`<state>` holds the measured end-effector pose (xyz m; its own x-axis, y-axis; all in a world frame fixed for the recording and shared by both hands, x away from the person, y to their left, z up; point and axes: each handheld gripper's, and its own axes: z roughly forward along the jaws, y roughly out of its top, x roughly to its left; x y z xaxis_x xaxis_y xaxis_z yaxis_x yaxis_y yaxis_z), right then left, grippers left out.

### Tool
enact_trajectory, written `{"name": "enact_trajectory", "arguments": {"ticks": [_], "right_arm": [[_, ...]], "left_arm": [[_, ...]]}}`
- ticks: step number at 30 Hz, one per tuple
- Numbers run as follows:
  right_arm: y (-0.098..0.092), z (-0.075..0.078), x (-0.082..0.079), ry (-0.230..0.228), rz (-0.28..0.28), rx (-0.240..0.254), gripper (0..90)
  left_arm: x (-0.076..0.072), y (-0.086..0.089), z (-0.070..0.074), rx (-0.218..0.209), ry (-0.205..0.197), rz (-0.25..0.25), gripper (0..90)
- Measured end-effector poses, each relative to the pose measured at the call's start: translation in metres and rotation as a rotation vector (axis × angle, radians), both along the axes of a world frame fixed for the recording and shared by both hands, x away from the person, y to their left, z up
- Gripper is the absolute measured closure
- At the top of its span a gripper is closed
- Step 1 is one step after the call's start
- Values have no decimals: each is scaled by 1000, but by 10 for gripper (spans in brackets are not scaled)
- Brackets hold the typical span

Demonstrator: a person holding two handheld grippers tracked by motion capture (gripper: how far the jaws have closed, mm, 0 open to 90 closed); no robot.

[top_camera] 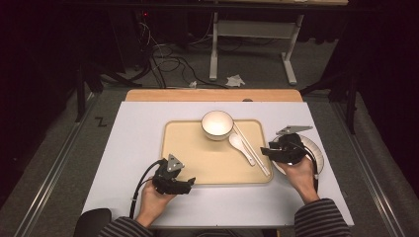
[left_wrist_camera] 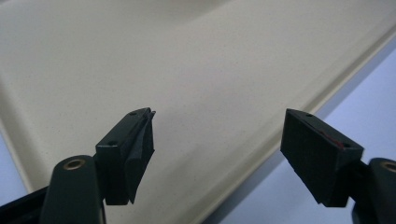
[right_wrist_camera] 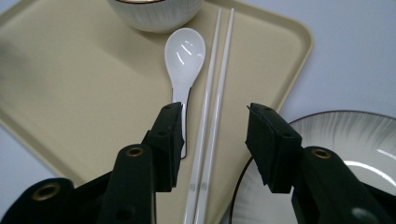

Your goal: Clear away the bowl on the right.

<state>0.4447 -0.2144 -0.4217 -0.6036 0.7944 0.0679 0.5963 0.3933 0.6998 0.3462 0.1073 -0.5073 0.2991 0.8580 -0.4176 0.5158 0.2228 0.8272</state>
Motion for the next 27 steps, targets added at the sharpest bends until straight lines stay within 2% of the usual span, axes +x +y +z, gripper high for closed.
{"name": "enact_trajectory", "arguments": {"ticks": [3, 5, 8, 12, 14, 17, 18, 21, 27], "right_arm": [[-4, -3, -3, 2, 6, 1, 568], [-6, -6, -5, -2, 5, -24, 569], [-9, -10, -8, 3, -2, -34, 569], [-14, -12, -15, 6, -6, -41, 559], [-16, -11, -18, 8, -6, -46, 545], [-23, -10, -23, 49, -4, 5, 530], [-25, -11, -25, 42, -9, 9, 525], [-30, -15, -31, 40, -31, 22, 513], [-37, -17, -39, 33, -52, 11, 519]], "left_arm": [[0, -2, -1, 9, 3, -13, 254], [-1, -4, 0, 5, -2, -17, 255], [-2, -6, 1, 14, 4, -30, 256], [-2, -9, 1, 13, 2, -34, 256], [-1, -9, 0, 27, 0, -27, 256], [0, -8, 1, 18, -3, -16, 267], [0, -8, 1, 17, -4, -14, 275], [0, -9, 1, 23, -2, -23, 288], [0, -12, -1, 26, 2, -31, 285]]}}
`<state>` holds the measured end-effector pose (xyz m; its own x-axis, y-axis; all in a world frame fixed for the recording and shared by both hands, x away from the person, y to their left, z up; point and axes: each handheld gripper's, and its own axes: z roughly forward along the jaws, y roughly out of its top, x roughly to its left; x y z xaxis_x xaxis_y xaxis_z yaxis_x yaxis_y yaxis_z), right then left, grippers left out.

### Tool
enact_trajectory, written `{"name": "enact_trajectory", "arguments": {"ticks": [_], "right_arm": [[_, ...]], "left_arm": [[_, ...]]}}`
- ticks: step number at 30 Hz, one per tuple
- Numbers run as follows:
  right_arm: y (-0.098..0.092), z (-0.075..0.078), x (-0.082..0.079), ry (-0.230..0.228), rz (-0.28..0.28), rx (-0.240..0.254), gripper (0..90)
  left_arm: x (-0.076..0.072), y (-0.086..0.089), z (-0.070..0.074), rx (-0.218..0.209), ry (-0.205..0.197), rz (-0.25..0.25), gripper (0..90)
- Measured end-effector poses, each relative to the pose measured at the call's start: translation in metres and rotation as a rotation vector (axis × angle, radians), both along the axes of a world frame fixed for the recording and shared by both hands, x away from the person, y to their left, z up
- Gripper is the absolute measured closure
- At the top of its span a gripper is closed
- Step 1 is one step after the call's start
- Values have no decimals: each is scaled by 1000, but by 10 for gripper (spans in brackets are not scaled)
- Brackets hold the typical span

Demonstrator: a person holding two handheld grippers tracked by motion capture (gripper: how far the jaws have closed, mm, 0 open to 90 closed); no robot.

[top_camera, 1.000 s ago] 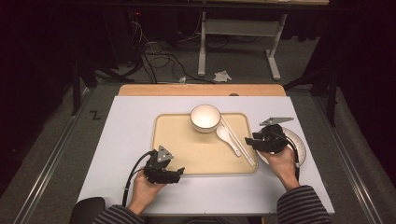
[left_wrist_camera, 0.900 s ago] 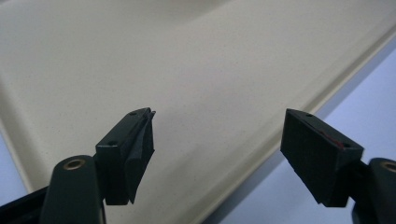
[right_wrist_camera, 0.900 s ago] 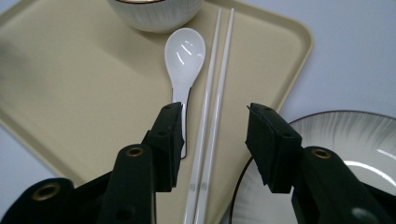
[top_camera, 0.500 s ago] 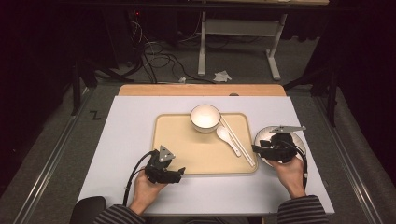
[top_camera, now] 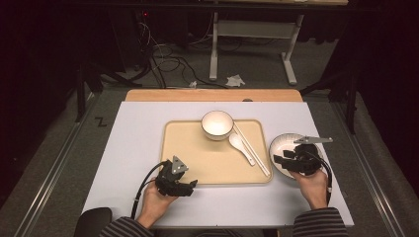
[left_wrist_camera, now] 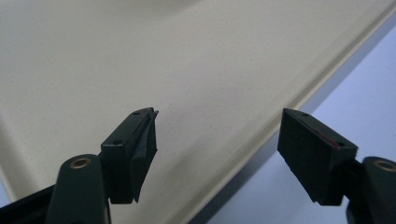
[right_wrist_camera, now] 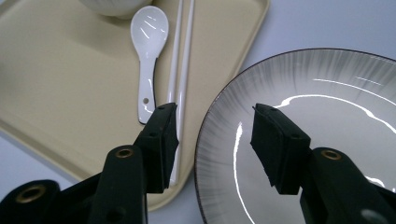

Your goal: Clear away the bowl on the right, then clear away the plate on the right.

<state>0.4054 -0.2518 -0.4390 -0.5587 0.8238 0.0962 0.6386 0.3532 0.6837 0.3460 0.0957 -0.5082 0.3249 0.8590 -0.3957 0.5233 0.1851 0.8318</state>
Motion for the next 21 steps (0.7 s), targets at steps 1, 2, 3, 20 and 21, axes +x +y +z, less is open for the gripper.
{"name": "enact_trajectory", "arguments": {"ticks": [1, 2, 3, 20, 21], "right_arm": [[-2, -1, -1, -1, -2, 0, 519], [-4, -1, -1, 1, -4, 7, 515], [-6, -1, -1, 3, -8, 14, 509], [-26, -16, 0, -19, -92, -36, 485], [-27, -17, 1, -30, -88, -46, 482]], "left_arm": [[0, 0, 0, 1, -1, -1, 285], [0, 0, 0, 1, -1, -2, 285], [0, 0, 0, 0, 0, -2, 284], [-3, -4, -3, 38, 22, -53, 278], [-3, -4, -3, 38, 21, -53, 278]]}}
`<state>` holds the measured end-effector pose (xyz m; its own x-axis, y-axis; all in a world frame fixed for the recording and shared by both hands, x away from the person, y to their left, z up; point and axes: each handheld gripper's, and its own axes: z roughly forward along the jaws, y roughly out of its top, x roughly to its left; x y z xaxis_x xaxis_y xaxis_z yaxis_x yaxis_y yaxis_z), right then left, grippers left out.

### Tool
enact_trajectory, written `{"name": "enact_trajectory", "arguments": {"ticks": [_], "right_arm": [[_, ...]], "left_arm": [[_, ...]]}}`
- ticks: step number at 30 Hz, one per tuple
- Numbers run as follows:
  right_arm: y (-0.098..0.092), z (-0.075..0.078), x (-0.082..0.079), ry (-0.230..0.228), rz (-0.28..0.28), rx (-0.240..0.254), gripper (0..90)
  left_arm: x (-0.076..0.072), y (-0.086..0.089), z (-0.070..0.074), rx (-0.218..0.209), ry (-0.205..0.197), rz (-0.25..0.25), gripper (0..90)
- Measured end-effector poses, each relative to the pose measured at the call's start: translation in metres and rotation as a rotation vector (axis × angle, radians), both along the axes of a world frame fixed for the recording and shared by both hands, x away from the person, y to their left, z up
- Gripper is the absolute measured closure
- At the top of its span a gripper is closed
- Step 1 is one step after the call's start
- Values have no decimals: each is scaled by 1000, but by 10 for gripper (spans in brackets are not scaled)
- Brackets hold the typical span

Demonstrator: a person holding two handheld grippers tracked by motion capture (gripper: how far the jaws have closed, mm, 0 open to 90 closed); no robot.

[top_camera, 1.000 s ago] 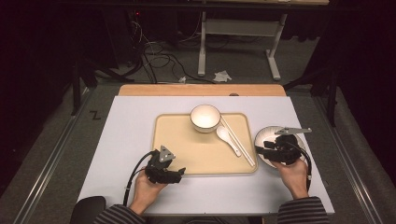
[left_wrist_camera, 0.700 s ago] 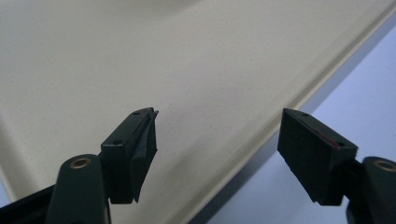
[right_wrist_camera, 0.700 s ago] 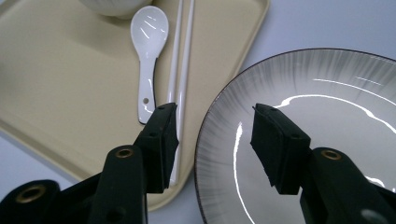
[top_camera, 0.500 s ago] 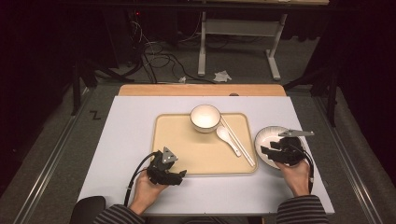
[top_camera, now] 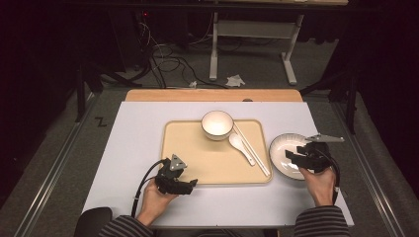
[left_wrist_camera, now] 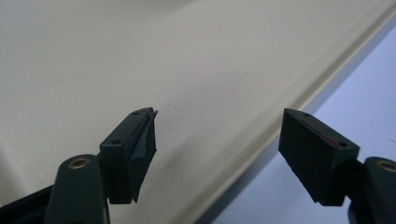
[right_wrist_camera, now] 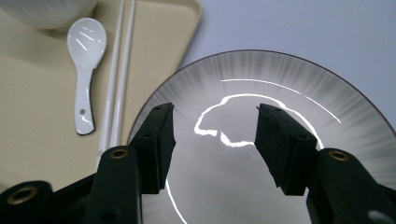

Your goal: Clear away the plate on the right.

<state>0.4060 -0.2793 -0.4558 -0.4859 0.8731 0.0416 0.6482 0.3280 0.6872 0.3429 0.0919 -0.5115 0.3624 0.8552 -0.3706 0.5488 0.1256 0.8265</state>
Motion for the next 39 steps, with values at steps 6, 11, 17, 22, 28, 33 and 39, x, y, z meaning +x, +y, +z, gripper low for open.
{"name": "enact_trajectory", "arguments": {"ticks": [6, 11, 17, 22, 28, 33, 39], "right_arm": [[-6, 4, -1, -26, -39, -3, 485], [-12, 9, 2, -41, -82, -8, 489], [-31, 7, 4, -5, -130, 22, 494], [-44, 6, 4, 26, -135, 35, 528], [-55, 5, 1, 27, -161, 7, 550], [-69, 5, -2, 12, -220, -7, 550], [-82, 4, -4, 2, -288, -9, 561]], "left_arm": [[3, 1, 1, -44, 34, 1, 274], [4, 2, 1, -48, 31, 3, 273], [5, 3, 1, -45, 26, 12, 271], [6, 6, 3, -52, 12, 27, 269], [8, 5, 1, -44, 12, 43, 269], [9, 4, -1, -33, 15, 41, 269], [8, 4, -1, -24, 4, 39, 269]]}}
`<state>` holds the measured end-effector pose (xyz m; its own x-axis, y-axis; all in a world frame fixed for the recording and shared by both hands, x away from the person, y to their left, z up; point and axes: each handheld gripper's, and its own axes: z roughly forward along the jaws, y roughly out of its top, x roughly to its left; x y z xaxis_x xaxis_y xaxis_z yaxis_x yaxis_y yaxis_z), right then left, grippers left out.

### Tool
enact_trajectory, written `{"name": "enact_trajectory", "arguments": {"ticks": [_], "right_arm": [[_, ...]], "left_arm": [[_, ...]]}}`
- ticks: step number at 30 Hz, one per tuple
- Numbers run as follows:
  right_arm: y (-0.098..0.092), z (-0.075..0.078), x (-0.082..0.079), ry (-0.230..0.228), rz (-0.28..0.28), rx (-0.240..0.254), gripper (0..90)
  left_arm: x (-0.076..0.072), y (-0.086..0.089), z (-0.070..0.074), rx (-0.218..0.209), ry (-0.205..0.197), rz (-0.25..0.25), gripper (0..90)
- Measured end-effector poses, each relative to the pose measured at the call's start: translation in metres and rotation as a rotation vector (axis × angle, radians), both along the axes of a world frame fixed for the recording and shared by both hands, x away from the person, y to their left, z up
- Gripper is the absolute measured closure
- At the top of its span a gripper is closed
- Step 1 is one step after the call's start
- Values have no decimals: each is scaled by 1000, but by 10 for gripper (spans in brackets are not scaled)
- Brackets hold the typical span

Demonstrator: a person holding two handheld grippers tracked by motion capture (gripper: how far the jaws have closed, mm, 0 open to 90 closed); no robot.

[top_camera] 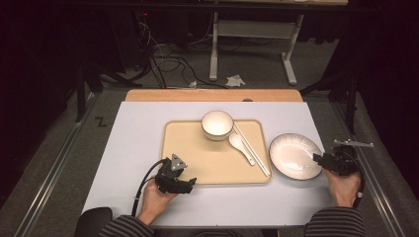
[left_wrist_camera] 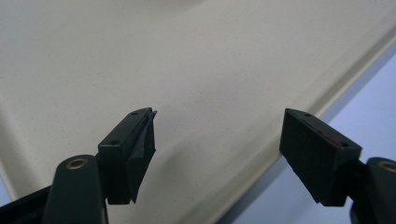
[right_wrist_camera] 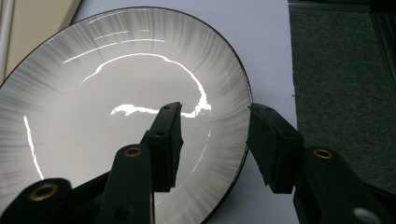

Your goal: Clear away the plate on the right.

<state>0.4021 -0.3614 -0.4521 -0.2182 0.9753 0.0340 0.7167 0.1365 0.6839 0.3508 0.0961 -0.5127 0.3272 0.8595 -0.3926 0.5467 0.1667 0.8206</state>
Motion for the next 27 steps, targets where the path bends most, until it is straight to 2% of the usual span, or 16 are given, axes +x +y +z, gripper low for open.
{"name": "enact_trajectory", "arguments": {"ticks": [6, 10, 12, 14, 18, 20, 25, 27], "right_arm": [[-9, -6, 4, 28, -42, -2, 561], [-12, -8, 5, 28, -51, -12, 575], [-14, -11, 7, 46, -49, 3, 566], [-16, -11, 7, 41, -54, 20, 557], [-21, -13, 8, 40, -69, 13, 566], [-24, -14, 9, 50, -83, 28, 573], [-25, -18, 13, 77, -71, 39, 576], [-24, -21, 16, 106, -49, 41, 577]], "left_arm": [[2, 0, -2, 16, -3, 1, 268], [0, -2, -3, 23, -4, -7, 267], [0, -2, -2, 21, -3, -7, 268], [0, -2, -2, 23, -1, -10, 268], [-1, -2, -2, 24, -6, -8, 268], [-1, -3, -2, 22, -10, -5, 268], [0, -3, -3, 25, -14, -2, 268], [1, -2, -2, 22, -20, 5, 268]]}}
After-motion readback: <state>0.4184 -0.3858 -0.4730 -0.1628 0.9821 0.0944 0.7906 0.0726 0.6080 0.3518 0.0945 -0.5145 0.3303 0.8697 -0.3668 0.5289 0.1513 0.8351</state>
